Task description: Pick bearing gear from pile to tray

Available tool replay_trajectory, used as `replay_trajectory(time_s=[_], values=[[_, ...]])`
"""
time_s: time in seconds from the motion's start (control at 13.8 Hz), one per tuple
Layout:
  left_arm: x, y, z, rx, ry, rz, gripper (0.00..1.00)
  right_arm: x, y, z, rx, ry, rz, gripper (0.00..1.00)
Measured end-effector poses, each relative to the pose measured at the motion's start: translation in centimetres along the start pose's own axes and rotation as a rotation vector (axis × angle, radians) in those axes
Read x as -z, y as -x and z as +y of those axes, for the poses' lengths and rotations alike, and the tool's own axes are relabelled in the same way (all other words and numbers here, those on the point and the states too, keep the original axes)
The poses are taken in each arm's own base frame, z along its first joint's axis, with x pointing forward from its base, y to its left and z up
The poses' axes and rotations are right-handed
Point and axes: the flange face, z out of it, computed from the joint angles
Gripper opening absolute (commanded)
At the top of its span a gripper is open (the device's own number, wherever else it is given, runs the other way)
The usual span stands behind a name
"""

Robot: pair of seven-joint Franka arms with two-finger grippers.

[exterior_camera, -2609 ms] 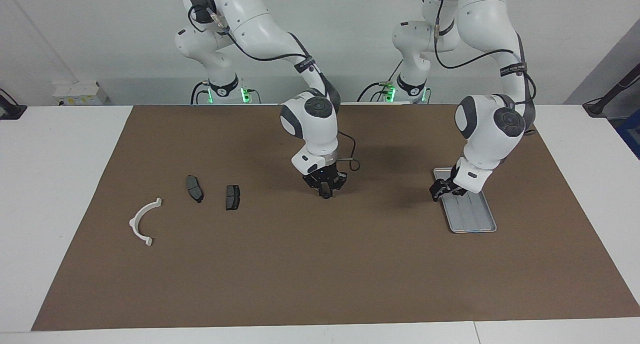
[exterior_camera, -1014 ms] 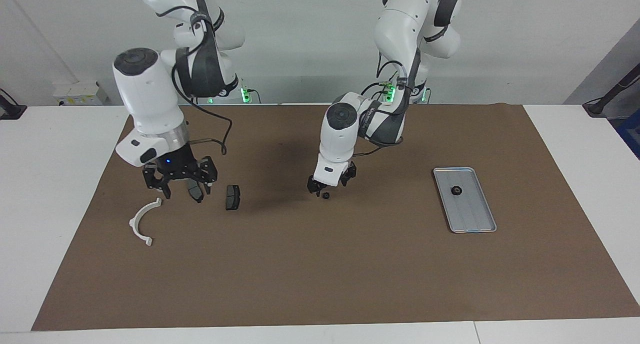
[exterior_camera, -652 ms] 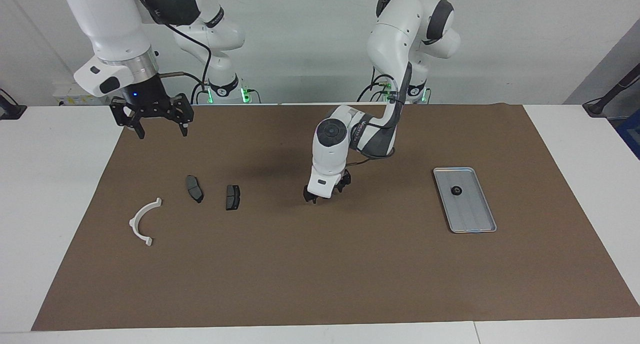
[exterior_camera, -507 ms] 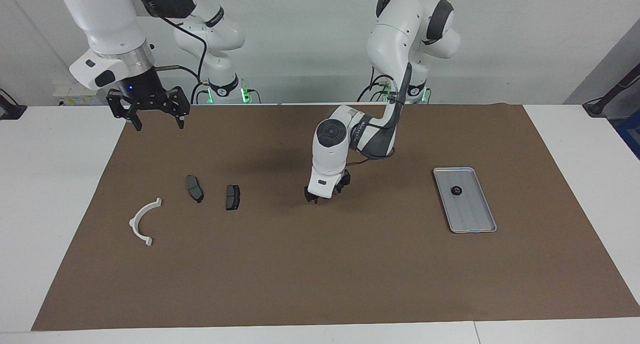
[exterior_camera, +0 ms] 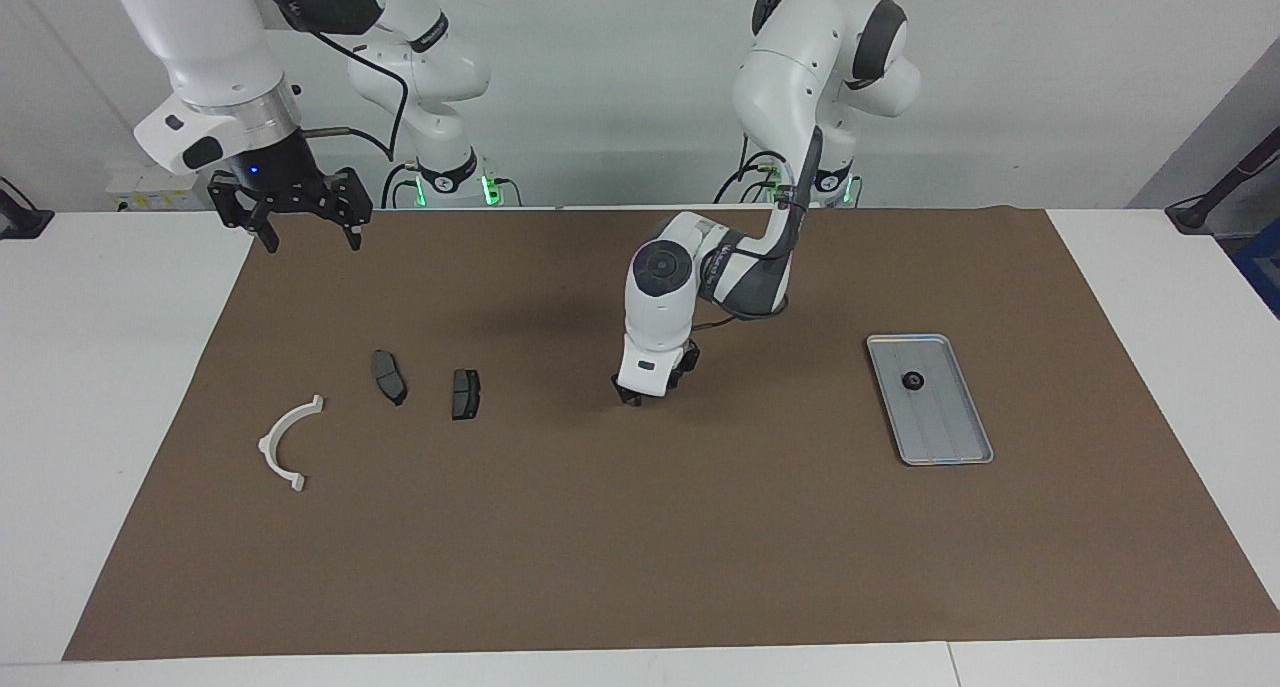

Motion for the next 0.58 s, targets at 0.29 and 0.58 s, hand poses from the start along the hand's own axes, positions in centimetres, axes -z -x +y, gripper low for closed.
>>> replay_trajectory(time_s=[0.29, 0.58], values=[[-0.04, 0.22, 0.14, 0.010, 0.005, 0.003, 0.57, 0.23, 0.22, 0.66, -0.012, 0.000, 0.005, 1.00], [0.21, 0.37, 0.41, 0.013, 0.021, 0.012, 0.20, 1.02, 0.36, 0.62, -0.012, -0.001, 0.021, 1.00]])
